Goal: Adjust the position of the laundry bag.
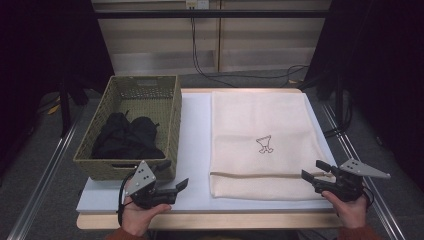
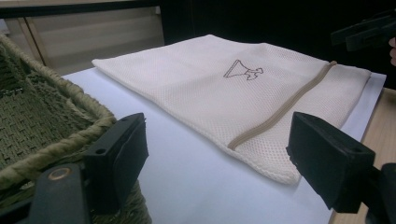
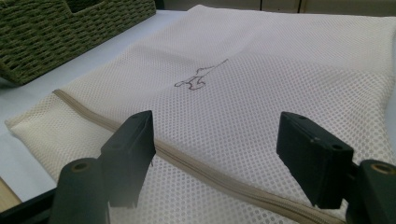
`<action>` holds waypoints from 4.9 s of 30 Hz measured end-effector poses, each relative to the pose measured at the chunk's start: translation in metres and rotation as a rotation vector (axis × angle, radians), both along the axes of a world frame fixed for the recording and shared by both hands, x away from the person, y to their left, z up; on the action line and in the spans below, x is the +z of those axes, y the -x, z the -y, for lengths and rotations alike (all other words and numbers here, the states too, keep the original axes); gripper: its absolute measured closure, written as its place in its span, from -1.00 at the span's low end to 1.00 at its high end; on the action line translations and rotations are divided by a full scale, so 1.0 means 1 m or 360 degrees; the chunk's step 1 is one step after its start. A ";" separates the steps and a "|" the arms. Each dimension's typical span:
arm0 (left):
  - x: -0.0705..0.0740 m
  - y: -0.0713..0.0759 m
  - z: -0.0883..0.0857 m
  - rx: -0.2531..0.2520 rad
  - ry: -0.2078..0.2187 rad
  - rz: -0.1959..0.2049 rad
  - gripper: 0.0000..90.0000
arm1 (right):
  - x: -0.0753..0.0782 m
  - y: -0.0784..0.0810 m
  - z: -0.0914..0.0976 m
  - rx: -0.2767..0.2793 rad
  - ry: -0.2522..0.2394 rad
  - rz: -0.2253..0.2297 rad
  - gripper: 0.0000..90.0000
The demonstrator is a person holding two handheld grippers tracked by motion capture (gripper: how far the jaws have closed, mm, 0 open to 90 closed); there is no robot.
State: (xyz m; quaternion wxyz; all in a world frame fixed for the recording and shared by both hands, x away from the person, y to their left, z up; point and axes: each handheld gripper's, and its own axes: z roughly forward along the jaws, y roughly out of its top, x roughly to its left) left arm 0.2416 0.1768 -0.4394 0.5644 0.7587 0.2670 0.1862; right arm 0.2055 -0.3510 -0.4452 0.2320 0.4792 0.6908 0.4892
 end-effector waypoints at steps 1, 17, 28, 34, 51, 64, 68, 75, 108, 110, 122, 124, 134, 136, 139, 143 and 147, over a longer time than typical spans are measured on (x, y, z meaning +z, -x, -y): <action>0.000 0.000 0.000 0.0000 0.0000 0.0000 -0.56 | 0.001 0.000 0.001 0.0001 0.0000 0.0003 -0.39; -0.004 -0.002 0.010 -0.0003 -0.0107 -0.0056 -0.46 | -0.006 -0.007 0.002 0.0035 0.0023 -0.0085 0.00; -0.010 -0.004 0.032 -0.0136 -0.0150 -0.0113 -0.31 | -0.007 -0.014 0.001 0.0082 0.0034 -0.0119 0.11; -0.013 -0.005 0.053 -0.0255 -0.0159 -0.0154 -0.28 | -0.005 -0.020 0.005 0.0074 0.0063 -0.0166 0.18; -0.025 -0.036 0.092 -0.0274 -0.0282 -0.0255 -0.04 | 0.000 -0.051 0.019 -0.0093 0.0170 -0.0223 0.24; -0.039 -0.052 0.093 -0.0263 -0.0363 -0.0357 0.04 | -0.014 -0.075 0.034 -0.0187 0.0268 -0.0267 0.17; -0.045 -0.054 0.093 -0.0259 -0.0416 -0.0378 0.02 | -0.018 -0.075 0.045 -0.0258 0.0300 -0.0271 0.17; -0.046 -0.055 0.095 -0.0252 -0.0443 -0.0410 -0.03 | -0.027 -0.076 0.054 -0.0317 0.0329 -0.0321 0.18; -0.044 -0.062 0.114 -0.0282 -0.0574 -0.0409 0.49 | -0.037 -0.080 0.053 -0.0267 0.0299 -0.0432 0.88; -0.044 -0.062 0.114 -0.0284 -0.0565 -0.0410 0.61 | -0.037 -0.080 0.052 -0.0267 0.0301 -0.0434 0.90; -0.040 -0.064 0.110 -0.0292 -0.0572 -0.0443 0.81 | -0.033 -0.076 0.052 -0.0250 0.0246 -0.0407 0.93; -0.040 -0.063 0.109 -0.0273 -0.0535 -0.0453 0.81 | -0.033 -0.076 0.052 -0.0241 0.0245 -0.0402 0.93; -0.036 -0.064 0.103 -0.0248 -0.0522 -0.0438 0.81 | -0.027 -0.071 0.049 -0.0216 0.0211 -0.0367 0.94; -0.036 -0.063 0.102 -0.0253 -0.0513 -0.0433 0.81 | -0.026 -0.071 0.048 -0.0206 0.0207 -0.0369 0.94; -0.036 -0.063 0.100 -0.0262 -0.0516 -0.0427 0.81 | -0.026 -0.070 0.047 -0.0197 0.0208 -0.0354 0.94; -0.033 -0.061 0.097 -0.0253 -0.0540 -0.0429 0.81 | -0.024 -0.069 0.046 -0.0189 0.0193 -0.0351 0.94; -0.032 -0.059 0.095 -0.0250 -0.0524 -0.0424 0.81 | -0.022 -0.068 0.043 -0.0173 0.0200 -0.0336 0.94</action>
